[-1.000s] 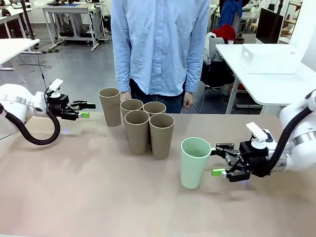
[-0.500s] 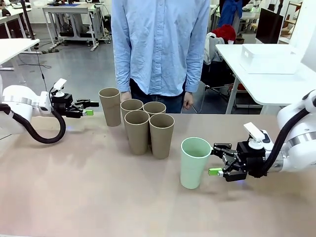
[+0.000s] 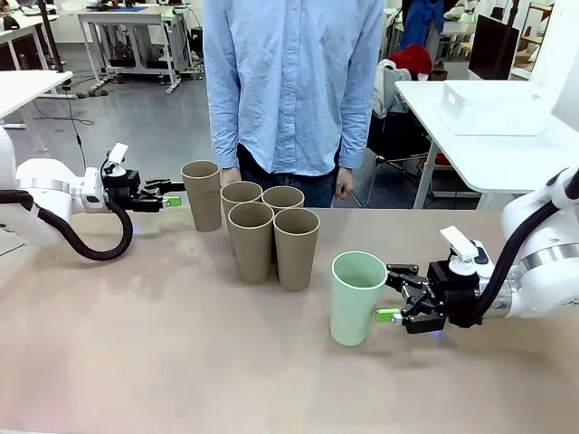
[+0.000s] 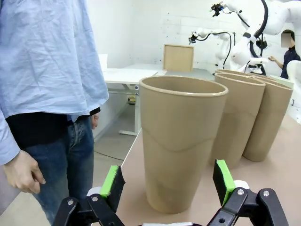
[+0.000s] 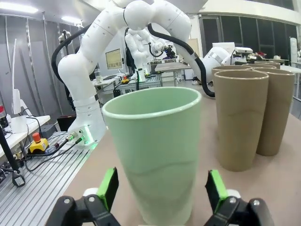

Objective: Stack the cups and store them in the basket.
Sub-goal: Pick up two Reusable plastic cups , one in each hand.

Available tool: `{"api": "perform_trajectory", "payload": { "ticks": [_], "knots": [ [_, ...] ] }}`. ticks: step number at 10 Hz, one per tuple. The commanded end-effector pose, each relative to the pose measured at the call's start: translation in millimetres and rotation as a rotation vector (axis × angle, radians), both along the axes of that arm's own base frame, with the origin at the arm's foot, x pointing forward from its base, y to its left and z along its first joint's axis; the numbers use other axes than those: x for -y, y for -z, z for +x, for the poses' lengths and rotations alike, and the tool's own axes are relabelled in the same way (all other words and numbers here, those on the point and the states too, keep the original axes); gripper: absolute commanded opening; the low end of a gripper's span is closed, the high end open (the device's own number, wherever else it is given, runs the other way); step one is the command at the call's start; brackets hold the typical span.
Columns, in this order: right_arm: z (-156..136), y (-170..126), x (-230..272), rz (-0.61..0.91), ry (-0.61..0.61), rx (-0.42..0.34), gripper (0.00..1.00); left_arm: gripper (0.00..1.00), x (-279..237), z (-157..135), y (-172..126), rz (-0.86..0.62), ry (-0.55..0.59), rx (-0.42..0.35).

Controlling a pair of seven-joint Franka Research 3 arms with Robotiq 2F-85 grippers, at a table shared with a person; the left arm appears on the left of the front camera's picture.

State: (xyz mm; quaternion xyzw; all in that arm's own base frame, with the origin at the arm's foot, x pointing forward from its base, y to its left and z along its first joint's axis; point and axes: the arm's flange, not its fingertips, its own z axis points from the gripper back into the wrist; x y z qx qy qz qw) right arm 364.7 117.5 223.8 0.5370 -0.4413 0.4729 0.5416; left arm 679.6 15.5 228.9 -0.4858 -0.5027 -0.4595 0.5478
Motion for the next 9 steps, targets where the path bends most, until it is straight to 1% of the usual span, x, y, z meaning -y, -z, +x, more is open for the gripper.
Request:
{"api": "perform_trajectory", "payload": {
  "ticks": [1,4,9],
  "knots": [
    [-32.5,-5.9,-10.3,0.020,0.018,0.037,1.00,1.00,9.4,3.3,-2.4,0.001,-0.020,0.032],
    [-32.4,0.1,-22.0,0.017,0.001,0.033,1.00,1.00,21.1,6.4,0.1,0.005,-0.028,0.037],
    [-30.1,4.0,-33.6,0.030,0.002,0.024,1.00,1.00,44.3,7.3,1.8,-0.004,0.024,0.015]
  ]
}}
